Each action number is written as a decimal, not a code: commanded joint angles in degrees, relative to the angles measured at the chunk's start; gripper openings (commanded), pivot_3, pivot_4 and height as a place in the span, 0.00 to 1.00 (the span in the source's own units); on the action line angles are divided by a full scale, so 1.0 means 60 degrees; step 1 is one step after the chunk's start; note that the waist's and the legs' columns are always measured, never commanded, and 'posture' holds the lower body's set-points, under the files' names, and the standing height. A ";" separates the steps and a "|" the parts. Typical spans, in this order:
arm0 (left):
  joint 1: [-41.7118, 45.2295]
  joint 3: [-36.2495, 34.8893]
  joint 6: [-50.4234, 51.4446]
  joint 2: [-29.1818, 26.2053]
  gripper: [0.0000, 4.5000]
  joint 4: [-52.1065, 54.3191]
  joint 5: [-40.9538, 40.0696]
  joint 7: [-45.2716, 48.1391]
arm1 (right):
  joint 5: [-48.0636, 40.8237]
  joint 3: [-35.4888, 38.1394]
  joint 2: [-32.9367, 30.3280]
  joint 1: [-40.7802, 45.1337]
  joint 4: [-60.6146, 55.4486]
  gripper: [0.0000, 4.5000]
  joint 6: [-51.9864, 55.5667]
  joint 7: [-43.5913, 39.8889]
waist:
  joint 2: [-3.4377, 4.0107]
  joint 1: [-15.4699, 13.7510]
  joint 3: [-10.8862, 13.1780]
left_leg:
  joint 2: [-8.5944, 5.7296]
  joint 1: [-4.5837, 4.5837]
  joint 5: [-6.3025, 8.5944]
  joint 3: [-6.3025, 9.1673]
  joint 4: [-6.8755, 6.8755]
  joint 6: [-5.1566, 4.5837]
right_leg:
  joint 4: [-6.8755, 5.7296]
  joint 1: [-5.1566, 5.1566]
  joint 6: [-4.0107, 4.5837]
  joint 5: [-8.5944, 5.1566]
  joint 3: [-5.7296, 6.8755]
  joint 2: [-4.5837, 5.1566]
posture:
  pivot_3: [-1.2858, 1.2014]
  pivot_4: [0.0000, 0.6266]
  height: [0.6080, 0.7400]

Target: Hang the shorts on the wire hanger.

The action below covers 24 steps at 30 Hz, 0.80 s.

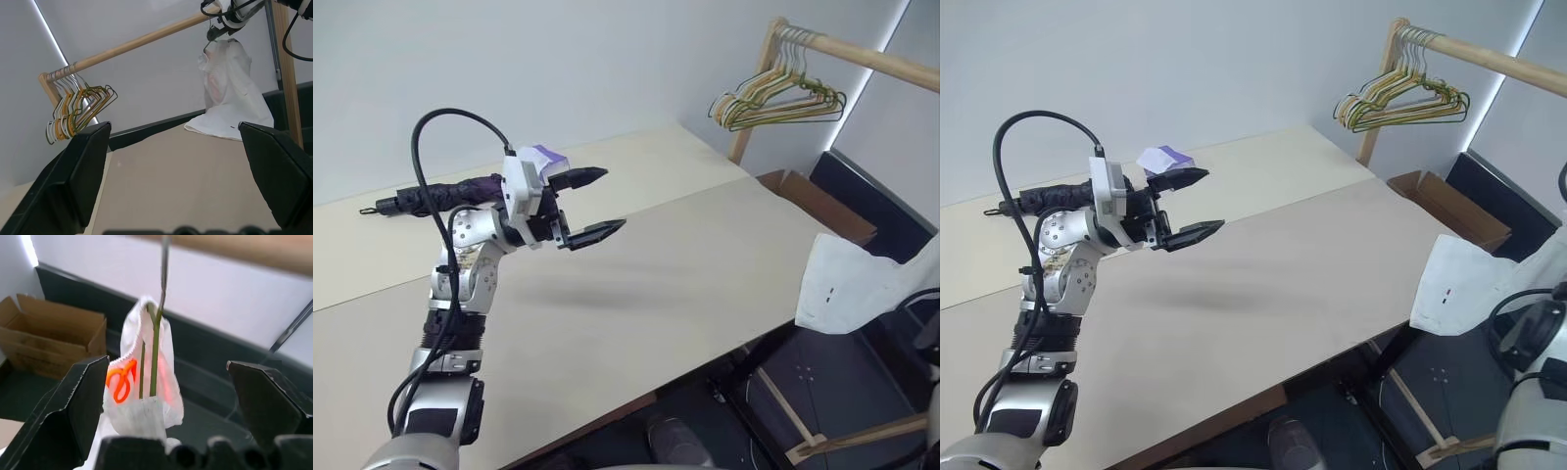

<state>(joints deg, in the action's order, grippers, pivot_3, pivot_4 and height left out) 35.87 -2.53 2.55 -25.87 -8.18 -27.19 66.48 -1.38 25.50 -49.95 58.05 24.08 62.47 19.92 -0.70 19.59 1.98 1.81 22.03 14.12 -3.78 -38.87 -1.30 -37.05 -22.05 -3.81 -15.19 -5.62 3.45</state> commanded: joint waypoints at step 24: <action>-0.2436 -0.1372 0.1072 -0.1226 1.00 0.2863 -0.0428 -0.1831 | 0.2650 -0.5335 0.1532 -0.1621 -0.4122 0.99 -0.3962 -0.2740 | -0.0017 -0.1450 0.0010 | -0.0003 0.0012 -0.0003 0.0020 0.0000 -0.0008 | 0.0006 -0.0029 0.0041 0.0043 0.0007 -0.0005 | 0.53 0.00 1.00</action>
<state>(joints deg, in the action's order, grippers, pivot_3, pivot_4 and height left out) 21.48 -9.20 8.92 -32.36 6.12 -29.46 56.88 13.72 -6.36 -39.91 46.42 -0.81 43.32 6.54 -0.80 10.89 2.04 1.79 22.11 14.10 -3.66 -38.87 -1.35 -37.01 -22.23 -3.56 -14.93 -5.57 3.42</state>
